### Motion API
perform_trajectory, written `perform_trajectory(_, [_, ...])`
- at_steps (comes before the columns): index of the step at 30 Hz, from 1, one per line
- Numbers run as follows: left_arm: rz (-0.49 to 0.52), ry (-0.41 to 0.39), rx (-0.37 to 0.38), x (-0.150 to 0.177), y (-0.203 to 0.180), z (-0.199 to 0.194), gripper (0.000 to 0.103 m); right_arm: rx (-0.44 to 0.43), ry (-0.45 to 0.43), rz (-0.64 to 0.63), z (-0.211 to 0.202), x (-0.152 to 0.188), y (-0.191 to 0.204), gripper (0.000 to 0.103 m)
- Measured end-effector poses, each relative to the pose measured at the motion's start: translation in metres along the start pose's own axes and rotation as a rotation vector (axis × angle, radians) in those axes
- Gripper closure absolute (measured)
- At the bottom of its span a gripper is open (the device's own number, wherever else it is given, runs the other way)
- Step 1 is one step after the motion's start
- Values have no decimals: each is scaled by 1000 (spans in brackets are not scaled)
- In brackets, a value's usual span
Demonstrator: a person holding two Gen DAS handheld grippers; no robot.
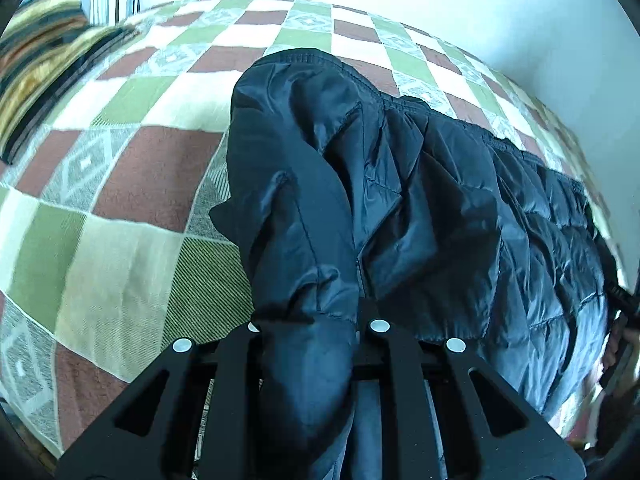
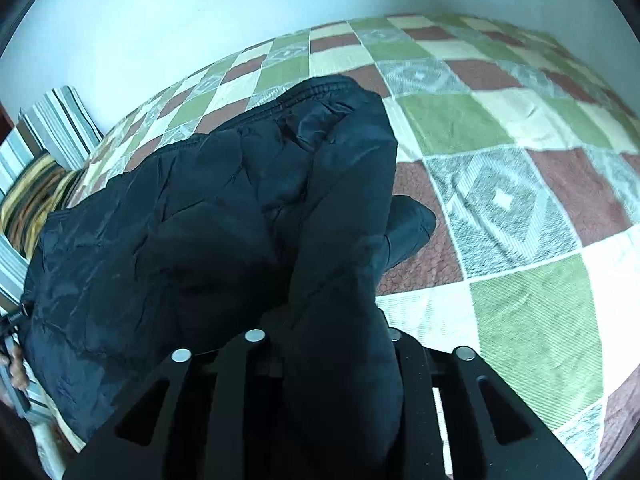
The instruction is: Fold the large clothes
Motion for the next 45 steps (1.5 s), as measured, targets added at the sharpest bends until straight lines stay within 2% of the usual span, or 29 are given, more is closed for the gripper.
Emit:
perform_trajectory(2, [-4,-4,1,1,0,-1,87,26,-4,-7,-6,-1,-3,64])
perform_trajectory(4, [7,-10,-10,0,-2,-3,87,60,-29,-7,-19,-2,-8,59])
perform_trajectory(8, [16,-23,-14,-4,-5,-12,87,126,-137,14,-57,-11,-12,59])
perform_trajectory(9, [17,-28,-15,-5,-6,-15,87,112,-173,5,-68,-14,-4,59])
perform_trajectory(11, [21,-33,-18,-6,-5,-19,87,49,-190,-35,-78,-13,22,59])
perform_trajectory(14, [26,-39,-25,-9,-8,-23,87,-107,-132,-106,-67,-6,74,65])
perform_trajectory(17, [30,-41,-32,-11,-11,-26,87,-184,-77,-194,-46,3,119,72])
perform_trajectory(21, [30,-49,-33,-15,-14,-30,87,-249,-27,-269,-18,15,166,72])
perform_trajectory(24, [33,-59,-33,-18,-16,-34,88,-184,45,-319,16,30,178,72])
perform_trajectory(27, [44,-87,-26,-25,-25,-44,88,-177,62,-289,36,35,178,74])
perform_trajectory(32, [79,-141,-17,-40,-50,-67,88,-167,63,-295,37,42,176,74])
perform_trajectory(36, [143,-181,-31,-50,-81,-84,88,-161,53,-295,38,44,175,74])
perform_trajectory(45, [231,-210,-31,-59,-139,-99,88,-179,44,-288,37,44,174,74])
Point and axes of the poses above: each gripper's, at about its wrist camera, not at the fingertips, and z roughly the way its jaws point, y to its left, x to its underside, the point moved 8 cm from there along z, roughly the way its jaws point, and after that the axes turned 3 degrees about -x, right-handed, at the moved point
